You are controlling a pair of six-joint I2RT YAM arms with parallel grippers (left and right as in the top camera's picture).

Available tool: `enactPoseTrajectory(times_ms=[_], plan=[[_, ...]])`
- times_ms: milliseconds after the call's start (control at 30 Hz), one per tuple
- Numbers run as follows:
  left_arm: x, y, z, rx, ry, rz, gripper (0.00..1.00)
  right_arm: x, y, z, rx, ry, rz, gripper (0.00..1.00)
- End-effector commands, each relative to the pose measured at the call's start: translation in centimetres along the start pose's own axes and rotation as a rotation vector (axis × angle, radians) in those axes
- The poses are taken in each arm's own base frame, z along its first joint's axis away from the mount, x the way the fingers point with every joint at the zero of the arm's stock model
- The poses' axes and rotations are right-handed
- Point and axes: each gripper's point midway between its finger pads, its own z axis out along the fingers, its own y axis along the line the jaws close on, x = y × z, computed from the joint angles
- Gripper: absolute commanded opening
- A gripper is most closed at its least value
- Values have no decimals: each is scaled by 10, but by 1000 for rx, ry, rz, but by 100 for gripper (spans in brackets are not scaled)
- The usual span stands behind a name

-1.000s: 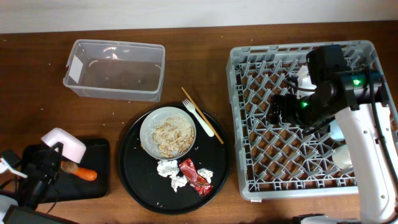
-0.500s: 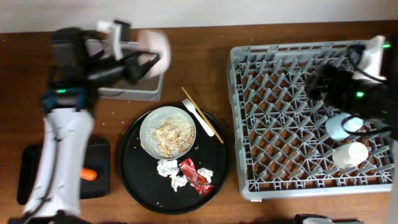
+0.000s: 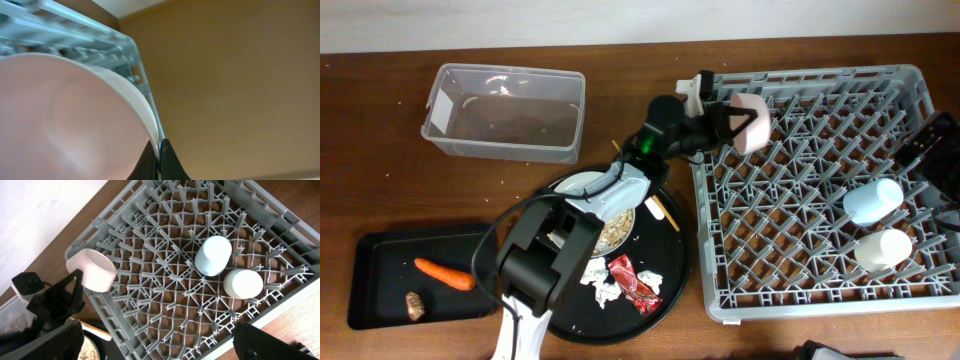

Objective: Sort waste into correct bins and load items into the dishwasher rack
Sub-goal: 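Place the pink bowl upright in the dish rack with the left gripper, then grasp the red wrapper with the left gripper and drop it in the bin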

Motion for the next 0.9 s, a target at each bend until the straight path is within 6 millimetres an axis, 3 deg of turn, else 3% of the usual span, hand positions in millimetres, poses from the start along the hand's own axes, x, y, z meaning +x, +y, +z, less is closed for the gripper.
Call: enactPoseTrajectory(times_ms=[0,67,200,267,500,567,600,667,733,767,800,867], plan=[[-23,26,-11,-49,-44,17,1,-2,-1,-4,1,-18,1,98],[-31,36,-18,-76,-52,-1,10,-2,-1,-4,1,-18,1,99],[-24,42,-23,-80,10,-17,74,-2,-1,-4,1,-18,1,98],[-23,41,-23,-78,16,23,99,-2,-1,-4,1,-17,1,99],[-54,46,-55,-121,3,26,99,-3,-1,-4,1,-18,1,98],[-59,61,-90,-308,24,15,99,-2,-1,-4,1,-18,0,98],[-58,56,-112,-393,44,43,99,-2,-1,-4,1,-18,0,98],[-57,33,-148,-545,41,146,100,3,11,-5,-65,6,-37,98],[-56,-9,-201,-725,4,278,99,11,27,-7,-163,45,-95,98],[-50,-30,-228,-789,3,340,99,19,31,-9,-194,79,-91,98],[-37,-38,-269,-937,3,359,99,31,46,-12,-274,122,-163,99],[3,-15,-323,-1185,142,273,99,49,70,-14,-340,165,-271,99]])
